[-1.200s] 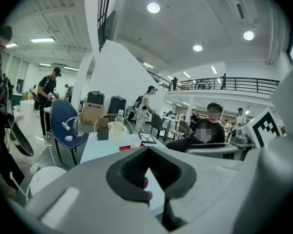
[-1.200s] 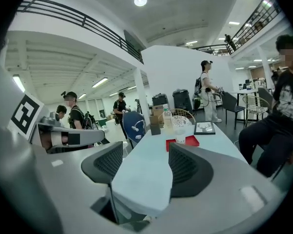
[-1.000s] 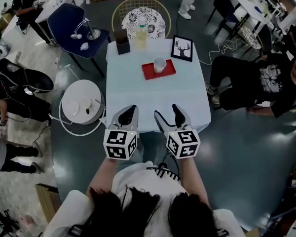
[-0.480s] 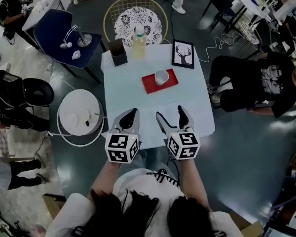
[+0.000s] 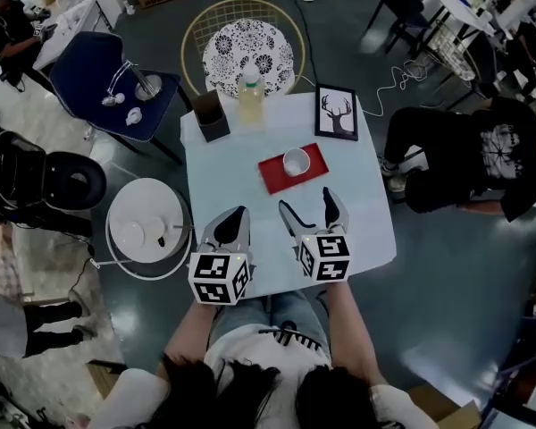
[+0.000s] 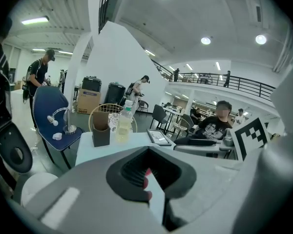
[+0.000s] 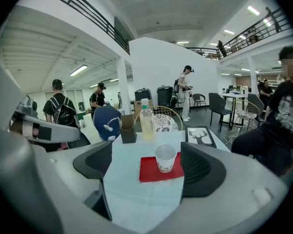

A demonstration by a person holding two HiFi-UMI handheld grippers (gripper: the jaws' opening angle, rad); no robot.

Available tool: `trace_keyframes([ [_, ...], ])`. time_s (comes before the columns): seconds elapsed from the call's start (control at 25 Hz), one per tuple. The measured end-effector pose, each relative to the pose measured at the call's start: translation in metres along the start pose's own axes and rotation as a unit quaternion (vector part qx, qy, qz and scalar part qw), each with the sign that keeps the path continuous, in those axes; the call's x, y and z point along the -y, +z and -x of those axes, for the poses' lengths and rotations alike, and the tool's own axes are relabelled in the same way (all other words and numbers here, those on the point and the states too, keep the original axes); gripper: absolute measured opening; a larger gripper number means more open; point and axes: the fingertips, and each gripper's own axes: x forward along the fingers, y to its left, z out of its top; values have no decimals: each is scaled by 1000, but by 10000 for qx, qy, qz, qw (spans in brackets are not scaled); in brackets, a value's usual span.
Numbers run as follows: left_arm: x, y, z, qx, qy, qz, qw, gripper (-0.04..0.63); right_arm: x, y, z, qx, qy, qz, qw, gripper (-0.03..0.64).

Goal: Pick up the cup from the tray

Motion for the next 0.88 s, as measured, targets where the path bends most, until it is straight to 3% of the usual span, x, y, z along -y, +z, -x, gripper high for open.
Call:
trace_keyframes([
  [0.2,-22,13,-31,-24,276,126,9995,0,19,-8,-46,-222,-105,168,9996,446],
  [0.6,-30,3,-90,-528,261,57,9982,0,45,-29,-116,-630,-110,187,9978,460],
  [0.88,-38,9,-117,-445,407,152,9981,0,57,-44,-146,-786,7,199,9967,460],
])
